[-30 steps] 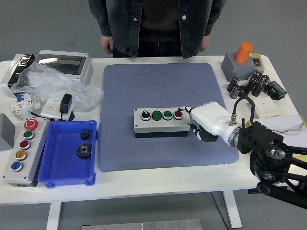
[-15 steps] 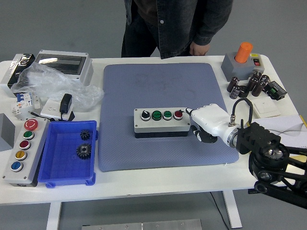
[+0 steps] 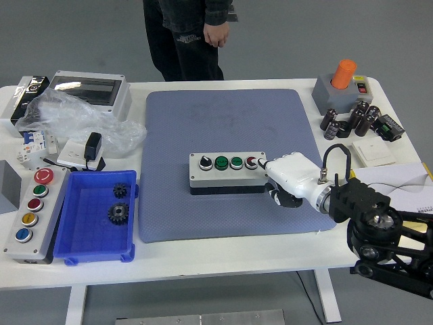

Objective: Pick up the button,place it on the desk,press the button,press the button

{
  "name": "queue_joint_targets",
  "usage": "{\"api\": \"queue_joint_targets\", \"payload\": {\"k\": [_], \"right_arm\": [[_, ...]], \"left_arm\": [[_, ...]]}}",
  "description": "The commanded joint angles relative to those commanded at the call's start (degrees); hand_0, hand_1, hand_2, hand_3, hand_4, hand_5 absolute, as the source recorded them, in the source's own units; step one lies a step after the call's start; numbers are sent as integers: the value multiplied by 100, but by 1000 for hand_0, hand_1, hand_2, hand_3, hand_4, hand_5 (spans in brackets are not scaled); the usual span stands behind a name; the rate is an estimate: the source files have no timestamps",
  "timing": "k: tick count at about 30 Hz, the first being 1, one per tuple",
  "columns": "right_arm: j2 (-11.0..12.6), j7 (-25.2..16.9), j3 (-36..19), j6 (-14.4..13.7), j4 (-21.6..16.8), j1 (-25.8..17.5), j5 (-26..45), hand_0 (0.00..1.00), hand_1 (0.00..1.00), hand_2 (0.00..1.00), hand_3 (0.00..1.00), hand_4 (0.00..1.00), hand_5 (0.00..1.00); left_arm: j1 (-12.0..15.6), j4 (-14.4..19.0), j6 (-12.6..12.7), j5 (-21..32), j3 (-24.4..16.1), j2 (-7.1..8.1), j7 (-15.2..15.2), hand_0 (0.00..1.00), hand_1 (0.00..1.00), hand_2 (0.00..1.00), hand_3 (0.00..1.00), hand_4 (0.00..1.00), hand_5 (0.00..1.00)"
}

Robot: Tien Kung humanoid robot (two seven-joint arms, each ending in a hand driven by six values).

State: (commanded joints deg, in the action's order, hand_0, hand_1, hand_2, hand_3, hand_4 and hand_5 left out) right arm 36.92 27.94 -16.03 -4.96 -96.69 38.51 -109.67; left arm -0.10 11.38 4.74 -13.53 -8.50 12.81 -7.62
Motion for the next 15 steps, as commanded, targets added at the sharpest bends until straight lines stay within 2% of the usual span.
{"api": "queue_joint_targets", "payload": {"k": [15], "right_arm": [[-15, -28, 60, -9, 40, -26, 67, 383, 342, 208, 896, 363, 2]], "left_arm": [[-13, 8, 7, -48, -60, 4, 30, 670, 699, 630, 635, 572, 405]]}}
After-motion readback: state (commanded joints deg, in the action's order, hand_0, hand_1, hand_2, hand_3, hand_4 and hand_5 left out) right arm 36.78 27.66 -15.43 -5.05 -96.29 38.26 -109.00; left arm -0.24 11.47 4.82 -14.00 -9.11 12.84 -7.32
